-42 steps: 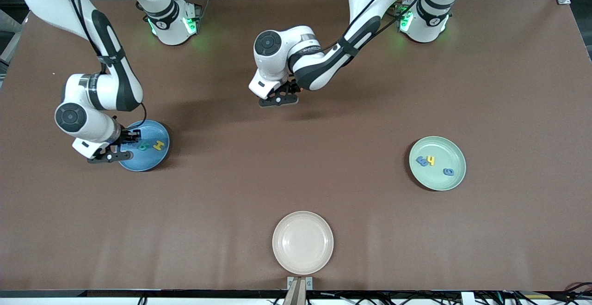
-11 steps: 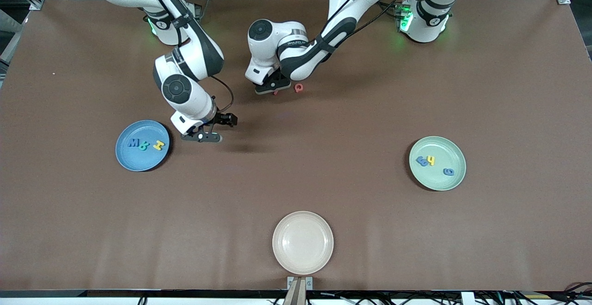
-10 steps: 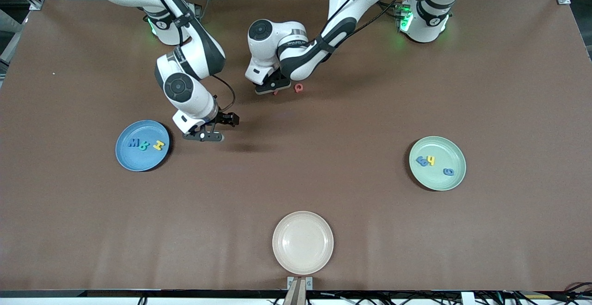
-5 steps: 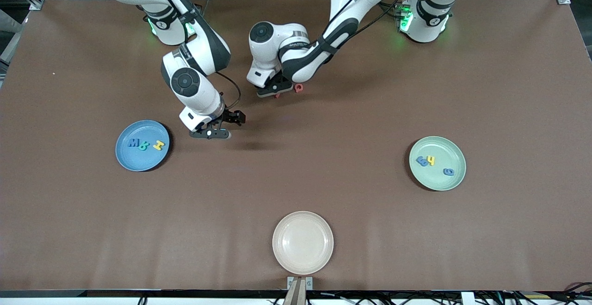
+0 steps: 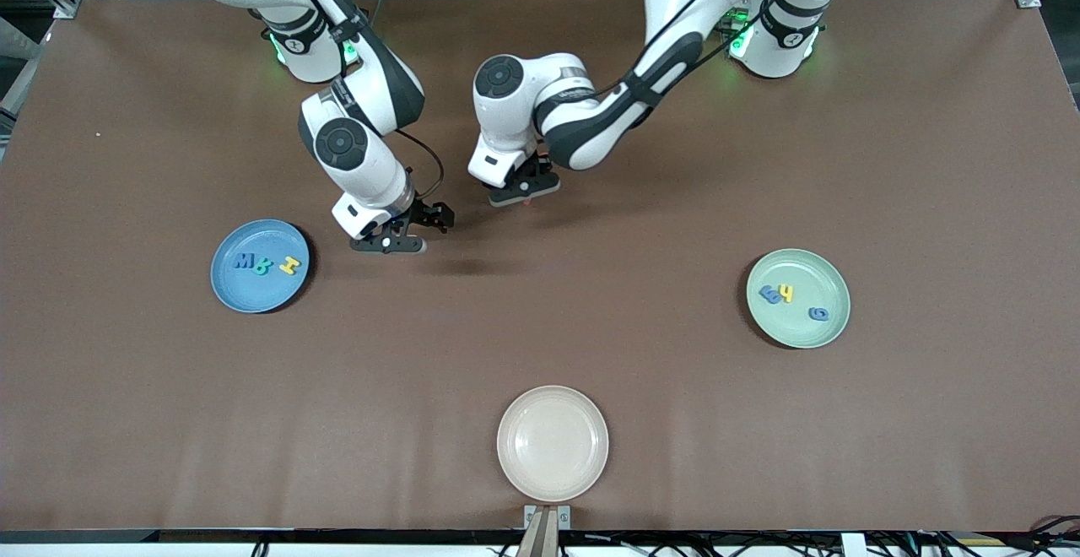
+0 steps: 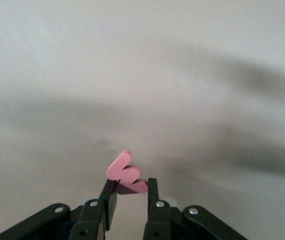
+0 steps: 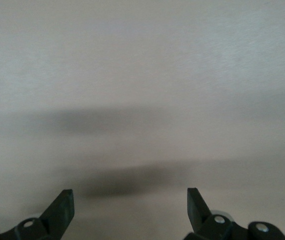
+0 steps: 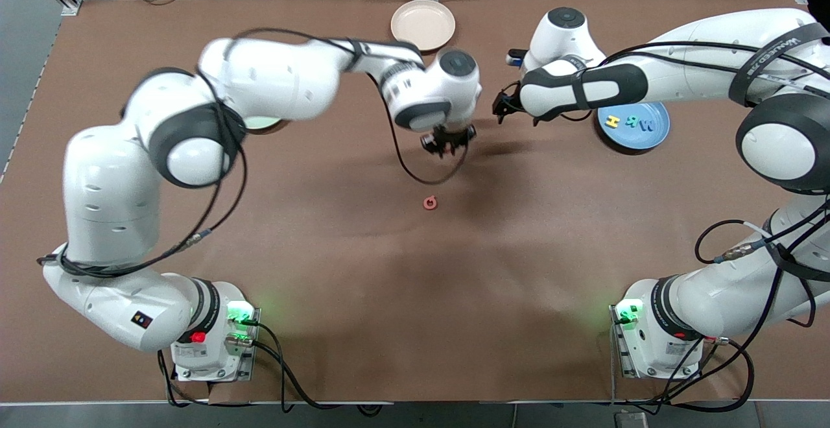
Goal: Sort uppercase to blue plate, lowercase to green plate
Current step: 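Grasp the pink w with the left gripper while the right gripper reaches the o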
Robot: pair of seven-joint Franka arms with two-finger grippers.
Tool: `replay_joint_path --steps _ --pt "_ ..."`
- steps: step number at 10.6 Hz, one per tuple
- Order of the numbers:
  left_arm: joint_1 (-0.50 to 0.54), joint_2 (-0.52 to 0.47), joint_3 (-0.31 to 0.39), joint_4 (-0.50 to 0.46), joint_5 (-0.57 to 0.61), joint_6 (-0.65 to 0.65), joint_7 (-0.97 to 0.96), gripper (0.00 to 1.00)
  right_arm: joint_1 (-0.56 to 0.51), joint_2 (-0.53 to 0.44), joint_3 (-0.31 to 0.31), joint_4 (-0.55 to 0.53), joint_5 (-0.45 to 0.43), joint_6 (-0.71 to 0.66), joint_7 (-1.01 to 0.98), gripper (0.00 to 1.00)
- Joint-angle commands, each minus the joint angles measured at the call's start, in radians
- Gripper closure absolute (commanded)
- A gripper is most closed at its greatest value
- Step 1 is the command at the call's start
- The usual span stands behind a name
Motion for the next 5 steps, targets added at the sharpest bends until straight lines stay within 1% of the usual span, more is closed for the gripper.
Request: replay_joint_path --steps 1,2,3,4,5 --pt "0.238 -0.08 -0.123 -0.071 0.022 -0.037 0.146 1.0 0.037 0.006 0.039 -0.009 -0.014 0.039 0.127 0.0" --pt "0.332 -0.088 -0.156 -0.069 0.021 -0.072 0.234 1.0 0.078 0.012 0.04 -0.006 -0.021 0.042 0.214 0.0" --pt "0.401 -0.094 -0.163 -0.069 0.022 -0.086 0.316 1.0 0.112 0.023 0.042 0.002 -0.087 0.042 0.33 0.0" --pt "0.47 -0.101 -0.164 -0.069 0.021 -0.1 0.414 1.0 0.136 0.038 0.044 0.019 -0.207 0.039 0.479 0.0" --pt "0.528 -0.103 -0.164 -0.069 0.021 -0.109 0.518 1.0 0.162 0.056 0.045 0.029 -0.287 0.037 0.617 0.0"
